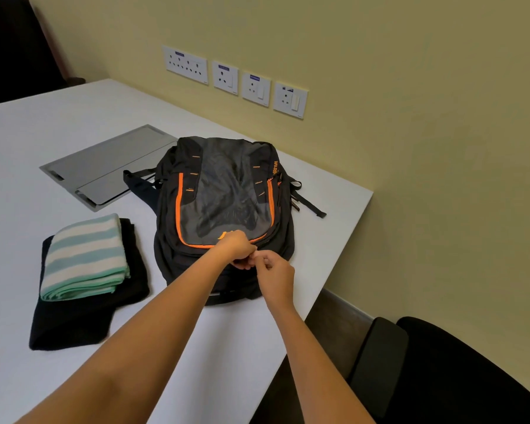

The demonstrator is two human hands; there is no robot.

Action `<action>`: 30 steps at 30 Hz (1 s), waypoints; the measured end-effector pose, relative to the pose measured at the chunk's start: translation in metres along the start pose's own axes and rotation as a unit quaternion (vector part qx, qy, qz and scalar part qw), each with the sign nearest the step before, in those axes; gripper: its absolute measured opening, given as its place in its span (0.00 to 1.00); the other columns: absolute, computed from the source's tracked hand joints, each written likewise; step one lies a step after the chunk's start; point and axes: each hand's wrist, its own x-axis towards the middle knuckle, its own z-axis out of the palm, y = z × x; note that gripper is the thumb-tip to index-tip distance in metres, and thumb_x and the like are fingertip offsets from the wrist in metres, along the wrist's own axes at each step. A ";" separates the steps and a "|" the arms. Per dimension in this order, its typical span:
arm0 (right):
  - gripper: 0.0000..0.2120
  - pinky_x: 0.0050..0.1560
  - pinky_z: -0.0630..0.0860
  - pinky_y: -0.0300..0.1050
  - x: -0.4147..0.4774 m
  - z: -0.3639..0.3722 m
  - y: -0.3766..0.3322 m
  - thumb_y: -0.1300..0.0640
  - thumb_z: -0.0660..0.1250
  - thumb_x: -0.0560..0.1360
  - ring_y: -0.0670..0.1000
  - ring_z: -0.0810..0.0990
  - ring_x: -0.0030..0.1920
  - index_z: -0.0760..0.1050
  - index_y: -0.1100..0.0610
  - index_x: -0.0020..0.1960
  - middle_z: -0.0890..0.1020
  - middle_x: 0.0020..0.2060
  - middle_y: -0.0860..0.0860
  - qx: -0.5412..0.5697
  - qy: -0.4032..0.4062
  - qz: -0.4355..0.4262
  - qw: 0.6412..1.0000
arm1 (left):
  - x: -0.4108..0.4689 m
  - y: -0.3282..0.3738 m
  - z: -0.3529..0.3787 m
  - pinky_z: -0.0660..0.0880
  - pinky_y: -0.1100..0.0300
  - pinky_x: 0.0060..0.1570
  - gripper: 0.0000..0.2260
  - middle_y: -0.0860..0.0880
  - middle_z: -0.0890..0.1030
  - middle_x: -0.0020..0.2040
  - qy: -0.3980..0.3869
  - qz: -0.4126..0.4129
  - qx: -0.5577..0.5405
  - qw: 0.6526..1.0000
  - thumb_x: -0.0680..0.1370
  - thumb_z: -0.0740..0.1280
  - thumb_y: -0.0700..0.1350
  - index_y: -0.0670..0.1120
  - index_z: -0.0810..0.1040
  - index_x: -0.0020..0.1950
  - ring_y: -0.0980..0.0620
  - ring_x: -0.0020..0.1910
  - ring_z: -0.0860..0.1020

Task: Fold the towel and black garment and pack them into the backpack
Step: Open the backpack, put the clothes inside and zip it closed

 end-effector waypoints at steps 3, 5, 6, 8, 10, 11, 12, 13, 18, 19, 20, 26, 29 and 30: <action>0.09 0.50 0.77 0.42 0.010 -0.006 -0.001 0.61 0.61 0.79 0.49 0.76 0.52 0.76 0.56 0.57 0.78 0.52 0.51 -0.129 0.026 -0.087 0.988 | -0.003 -0.003 0.003 0.73 0.64 0.33 0.18 0.46 0.75 0.31 -0.014 0.010 -0.027 0.999 0.83 0.56 0.44 0.41 0.73 0.34 0.52 0.29 0.74; 0.16 0.55 0.75 0.44 0.025 -0.011 -0.003 0.63 0.61 0.78 0.51 0.71 0.60 0.71 0.54 0.65 0.73 0.61 0.51 -0.263 -0.005 -0.148 0.954 | -0.005 -0.005 0.004 0.70 0.64 0.33 0.16 0.48 0.74 0.32 -0.007 0.027 -0.018 0.999 0.83 0.56 0.43 0.42 0.74 0.37 0.51 0.31 0.74; 0.18 0.56 0.73 0.46 0.033 -0.013 -0.005 0.63 0.61 0.78 0.53 0.69 0.62 0.70 0.53 0.67 0.71 0.63 0.52 -0.329 -0.032 -0.178 0.927 | -0.006 -0.006 0.005 0.69 0.65 0.32 0.14 0.49 0.74 0.32 0.016 0.042 -0.010 0.999 0.82 0.56 0.42 0.42 0.74 0.39 0.51 0.32 0.74; 0.18 0.56 0.70 0.48 0.047 -0.015 -0.010 0.62 0.61 0.78 0.56 0.69 0.62 0.72 0.53 0.67 0.70 0.65 0.53 -0.411 -0.069 -0.230 0.880 | -0.007 -0.010 0.008 0.70 0.65 0.31 0.13 0.50 0.73 0.31 0.062 0.061 -0.016 0.996 0.82 0.57 0.42 0.41 0.74 0.40 0.53 0.31 0.74; 0.15 0.54 0.67 0.47 0.057 -0.015 -0.016 0.60 0.60 0.79 0.56 0.69 0.61 0.74 0.54 0.64 0.73 0.63 0.53 -0.452 -0.087 -0.258 0.849 | -0.007 -0.014 0.011 0.75 0.59 0.39 0.13 0.48 0.76 0.35 0.073 0.060 -0.008 0.996 0.82 0.57 0.44 0.42 0.76 0.43 0.48 0.37 0.77; 0.14 0.53 0.67 0.47 0.061 -0.016 -0.018 0.58 0.60 0.80 0.55 0.70 0.61 0.75 0.54 0.63 0.74 0.61 0.53 -0.466 -0.093 -0.267 0.839 | -0.009 -0.016 0.011 0.76 0.56 0.45 0.13 0.47 0.78 0.38 0.077 0.049 0.001 0.996 0.82 0.57 0.45 0.43 0.78 0.44 0.47 0.41 0.78; 0.13 0.53 0.66 0.47 0.065 -0.017 -0.020 0.56 0.59 0.80 0.55 0.70 0.60 0.76 0.53 0.62 0.75 0.60 0.52 -0.472 -0.097 -0.271 0.833 | -0.010 -0.019 0.009 0.75 0.55 0.48 0.14 0.47 0.80 0.41 0.084 0.034 0.011 0.996 0.82 0.57 0.47 0.43 0.79 0.45 0.47 0.44 0.78; 0.13 0.53 0.66 0.47 0.068 -0.019 -0.021 0.55 0.59 0.80 0.55 0.70 0.59 0.76 0.53 0.62 0.76 0.59 0.52 -0.475 -0.101 -0.273 0.831 | -0.011 -0.023 0.007 0.74 0.55 0.50 0.13 0.47 0.81 0.44 0.091 0.021 0.022 0.995 0.81 0.58 0.47 0.44 0.80 0.46 0.48 0.46 0.79; 0.12 0.52 0.66 0.46 0.082 -0.030 -0.023 0.55 0.59 0.80 0.55 0.72 0.57 0.78 0.54 0.59 0.79 0.55 0.51 -0.481 -0.055 -0.259 0.836 | -0.013 -0.071 -0.020 0.71 0.55 0.53 0.11 0.47 0.81 0.55 0.145 -0.060 0.090 0.984 0.78 0.60 0.45 0.47 0.80 0.54 0.45 0.56 0.78; 0.11 0.52 0.66 0.46 0.083 -0.031 -0.022 0.55 0.60 0.80 0.55 0.72 0.56 0.78 0.55 0.58 0.79 0.54 0.52 -0.478 -0.039 -0.245 0.842 | -0.016 -0.083 -0.028 0.71 0.56 0.52 0.11 0.47 0.81 0.55 0.171 -0.076 0.094 0.978 0.77 0.60 0.46 0.47 0.80 0.54 0.45 0.55 0.78; 0.10 0.51 0.67 0.46 0.082 -0.030 -0.023 0.56 0.61 0.79 0.55 0.73 0.55 0.78 0.56 0.57 0.80 0.52 0.53 -0.479 -0.021 -0.231 0.847 | -0.018 -0.093 -0.037 0.70 0.56 0.50 0.11 0.47 0.81 0.54 0.198 -0.088 0.107 0.970 0.78 0.59 0.47 0.48 0.80 0.53 0.45 0.53 0.78; 0.17 0.57 0.69 0.49 0.064 0.001 -0.043 0.60 0.66 0.75 0.56 0.71 0.60 0.72 0.57 0.63 0.75 0.59 0.54 -0.484 -0.089 -0.288 0.822 | -0.023 -0.098 -0.048 0.69 0.53 0.51 0.13 0.44 0.79 0.56 0.273 -0.076 0.157 0.946 0.81 0.55 0.45 0.47 0.78 0.56 0.42 0.55 0.76; 0.18 0.60 0.66 0.49 0.052 0.029 -0.054 0.53 0.62 0.78 0.56 0.69 0.63 0.69 0.55 0.67 0.73 0.63 0.53 -0.478 -0.175 -0.341 0.790 | -0.026 -0.097 -0.044 0.69 0.53 0.53 0.15 0.43 0.78 0.56 0.290 -0.058 0.152 0.943 0.81 0.53 0.45 0.47 0.78 0.56 0.42 0.56 0.76; 0.17 0.60 0.66 0.50 0.050 0.039 -0.055 0.53 0.61 0.79 0.56 0.70 0.63 0.69 0.55 0.67 0.74 0.62 0.53 -0.486 -0.184 -0.338 0.785 | -0.026 -0.097 -0.043 0.69 0.52 0.52 0.15 0.44 0.78 0.56 0.295 -0.055 0.154 0.941 0.81 0.52 0.45 0.47 0.78 0.57 0.42 0.56 0.76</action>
